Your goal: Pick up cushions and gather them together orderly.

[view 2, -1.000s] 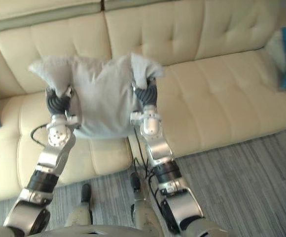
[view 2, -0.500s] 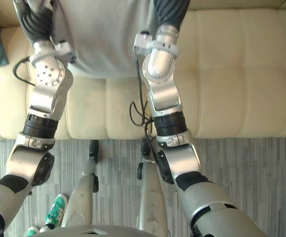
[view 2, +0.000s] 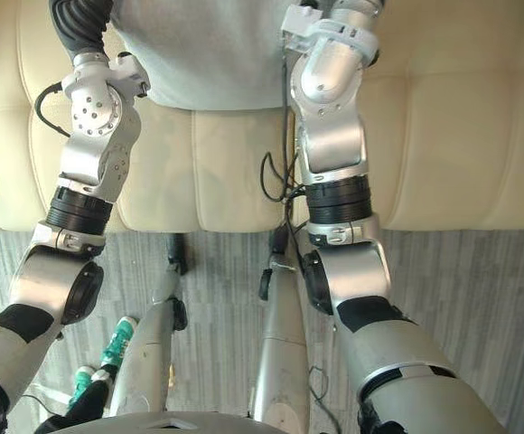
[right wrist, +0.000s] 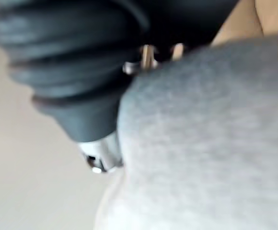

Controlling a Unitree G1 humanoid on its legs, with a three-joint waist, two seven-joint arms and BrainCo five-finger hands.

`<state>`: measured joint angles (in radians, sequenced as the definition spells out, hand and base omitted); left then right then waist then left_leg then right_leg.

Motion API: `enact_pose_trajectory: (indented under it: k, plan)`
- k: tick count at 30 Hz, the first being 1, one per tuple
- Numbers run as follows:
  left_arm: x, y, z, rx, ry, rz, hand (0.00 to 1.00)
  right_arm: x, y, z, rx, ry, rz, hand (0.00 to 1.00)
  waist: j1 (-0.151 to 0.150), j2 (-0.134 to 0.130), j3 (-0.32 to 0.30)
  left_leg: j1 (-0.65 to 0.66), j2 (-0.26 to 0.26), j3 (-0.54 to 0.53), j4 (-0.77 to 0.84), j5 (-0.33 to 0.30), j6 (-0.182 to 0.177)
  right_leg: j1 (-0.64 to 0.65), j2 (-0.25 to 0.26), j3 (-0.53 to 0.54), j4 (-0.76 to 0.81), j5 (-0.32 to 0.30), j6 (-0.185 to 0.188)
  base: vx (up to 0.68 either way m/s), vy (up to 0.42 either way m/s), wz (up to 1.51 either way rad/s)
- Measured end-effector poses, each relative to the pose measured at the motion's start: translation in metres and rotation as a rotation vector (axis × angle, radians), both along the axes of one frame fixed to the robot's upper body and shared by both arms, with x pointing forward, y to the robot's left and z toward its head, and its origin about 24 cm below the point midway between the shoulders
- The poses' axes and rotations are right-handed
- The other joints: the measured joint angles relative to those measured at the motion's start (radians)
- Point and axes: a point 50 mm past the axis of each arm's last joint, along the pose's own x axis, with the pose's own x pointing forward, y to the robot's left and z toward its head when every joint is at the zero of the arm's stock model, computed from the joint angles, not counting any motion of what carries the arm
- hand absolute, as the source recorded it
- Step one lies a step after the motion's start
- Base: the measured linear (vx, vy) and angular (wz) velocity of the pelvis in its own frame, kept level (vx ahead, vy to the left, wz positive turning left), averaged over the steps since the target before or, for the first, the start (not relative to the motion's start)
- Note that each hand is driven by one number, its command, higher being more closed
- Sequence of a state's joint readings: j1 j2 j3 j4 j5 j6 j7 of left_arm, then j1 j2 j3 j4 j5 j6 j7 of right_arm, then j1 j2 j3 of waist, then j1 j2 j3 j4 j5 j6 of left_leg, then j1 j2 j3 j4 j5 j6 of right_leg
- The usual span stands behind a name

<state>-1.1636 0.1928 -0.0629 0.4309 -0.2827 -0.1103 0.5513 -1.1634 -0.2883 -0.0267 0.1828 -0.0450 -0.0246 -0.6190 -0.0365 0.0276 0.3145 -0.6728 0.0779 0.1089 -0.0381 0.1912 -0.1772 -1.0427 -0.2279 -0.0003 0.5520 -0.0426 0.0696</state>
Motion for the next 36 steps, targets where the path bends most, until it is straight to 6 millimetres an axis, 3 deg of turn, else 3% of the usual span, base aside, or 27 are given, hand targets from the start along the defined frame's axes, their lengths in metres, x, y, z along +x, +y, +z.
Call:
enact_pose_trajectory:
  k: [4,7,11,13,17,19,21,23,25,26,28,30,31,32,34,36]
  plan:
    - [0.01,0.018,-0.012,0.049,0.07,0.046,0.0,0.012,-0.008,-0.008,0.048,0.069,0.037,0.0,0.007,0.003,0.003,0.036,-0.001,-0.002,-0.038,0.019,-0.003,0.054,0.007,-0.012,-0.062,0.023,0.005,0.01,-0.006,-0.03]
    - [0.011,0.052,-0.019,0.061,0.097,0.135,0.0,0.019,-0.012,-0.012,0.054,0.109,0.084,0.0,0.015,0.003,0.003,0.061,0.002,-0.001,-0.039,0.019,-0.003,0.083,0.011,-0.013,-0.074,0.023,0.005,0.02,-0.07,-0.07]
    - [0.005,0.093,-0.015,0.055,0.083,0.208,0.0,0.018,-0.036,-0.007,0.066,0.11,0.104,0.0,0.014,0.003,0.003,0.079,0.009,-0.004,-0.041,0.029,-0.019,0.104,0.017,-0.016,-0.082,0.024,0.004,0.02,-0.087,-0.07]
    - [0.0,0.111,-0.028,0.02,0.103,0.225,0.0,0.017,-0.05,-0.009,0.103,0.112,0.107,0.0,0.012,0.003,0.003,0.107,0.014,-0.004,-0.041,0.03,-0.02,0.136,0.023,-0.017,-0.095,0.027,0.001,0.04,-0.092,-0.18]
    - [-0.019,0.141,-0.073,-0.039,0.155,0.253,0.0,0.002,-0.083,-0.035,0.126,0.113,0.088,0.0,0.009,0.003,0.003,0.17,0.02,-0.006,-0.041,0.03,-0.021,0.217,0.028,-0.022,-0.131,0.033,0.001,0.06,-0.068,-0.09]
    - [-0.034,0.161,-0.105,-0.069,0.218,0.293,0.0,-0.006,-0.094,-0.059,0.105,0.144,0.089,0.0,0.007,0.003,0.003,0.203,0.024,-0.006,-0.041,0.026,-0.025,0.265,0.034,-0.027,-0.164,0.046,0.004,0.07,-0.037,-0.11]
    - [-0.056,0.177,-0.144,-0.076,0.3,0.338,0.0,-0.012,-0.103,-0.1,0.074,0.248,0.086,0.0,0.009,0.003,0.003,0.248,0.037,-0.007,-0.04,0.004,-0.015,0.326,0.049,-0.041,-0.202,0.059,0.004,0.07,-0.024,-0.15]
    - [-0.076,0.182,-0.175,-0.087,0.368,0.351,0.0,-0.022,-0.106,-0.135,0.046,0.344,0.11,0.0,0.011,0.002,0.002,0.287,0.042,-0.005,-0.04,-0.02,0.005,0.369,0.061,-0.046,-0.212,0.059,0.004,0.05,-0.028,-0.12]
    - [-0.101,0.185,-0.222,-0.089,0.508,0.348,0.0,-0.036,-0.102,-0.179,0.048,0.463,0.16,0.0,0.012,0.001,0.001,0.348,0.044,0.001,-0.04,-0.049,0.018,0.431,0.067,-0.043,-0.226,0.059,0.004,0.04,-0.001,-0.19]
    - [-0.111,0.183,-0.241,-0.094,0.57,0.336,0.0,-0.042,-0.1,-0.199,0.063,0.518,0.181,0.0,0.012,0.001,0.0,0.375,0.044,0.004,-0.04,-0.059,0.018,0.458,0.069,-0.041,-0.235,0.058,0.004,0.02,0.015,-0.16]
    - [-0.141,0.171,-0.293,-0.112,0.755,0.291,0.0,-0.061,-0.096,-0.258,0.148,0.696,0.228,0.0,0.014,0.001,-0.05,0.42,0.044,0.015,-0.041,-0.082,0.024,0.509,0.073,-0.038,-0.262,0.05,0.002,0.02,0.018,-0.18]
    - [-0.161,0.16,-0.329,-0.115,0.904,0.242,0.0,-0.077,-0.091,-0.299,0.22,0.821,0.262,0.0,0.017,-0.005,-0.065,0.484,0.048,0.029,-0.04,-0.1,0.012,0.566,0.083,-0.021,-0.281,0.05,0.004,0.05,0.013,-0.32]
    - [-0.178,0.149,-0.358,-0.124,1.035,0.204,0.0,-0.089,-0.087,-0.334,0.268,0.946,0.259,0.0,0.017,-0.006,-0.102,0.523,0.051,0.032,-0.04,-0.116,0.01,0.605,0.093,-0.011,-0.298,0.049,0.005,0.07,0.014,-0.39]
    - [-0.186,0.144,-0.369,-0.121,1.092,0.19,0.0,-0.095,-0.086,-0.348,0.294,0.998,0.262,0.0,0.015,-0.006,-0.119,0.537,0.052,0.032,-0.04,-0.123,0.01,0.62,0.096,-0.009,-0.305,0.049,0.005,0.06,0.013,-0.31]
    - [-0.209,0.125,-0.407,-0.137,1.281,0.123,0.0,-0.117,-0.082,-0.4,0.328,1.231,0.23,0.0,0.007,-0.01,-0.161,0.589,0.06,0.031,-0.007,-0.158,0.009,0.694,0.106,-0.002,-0.336,0.051,0.005,0.07,0.014,-0.2]
    - [-0.22,0.116,-0.425,-0.171,1.371,0.104,0.0,-0.126,-0.078,-0.423,0.342,1.343,0.226,0.0,0.005,-0.014,-0.176,0.606,0.066,0.031,0.04,-0.192,0.011,0.735,0.112,0.005,-0.354,0.054,0.008,0.04,0.011,-0.19]
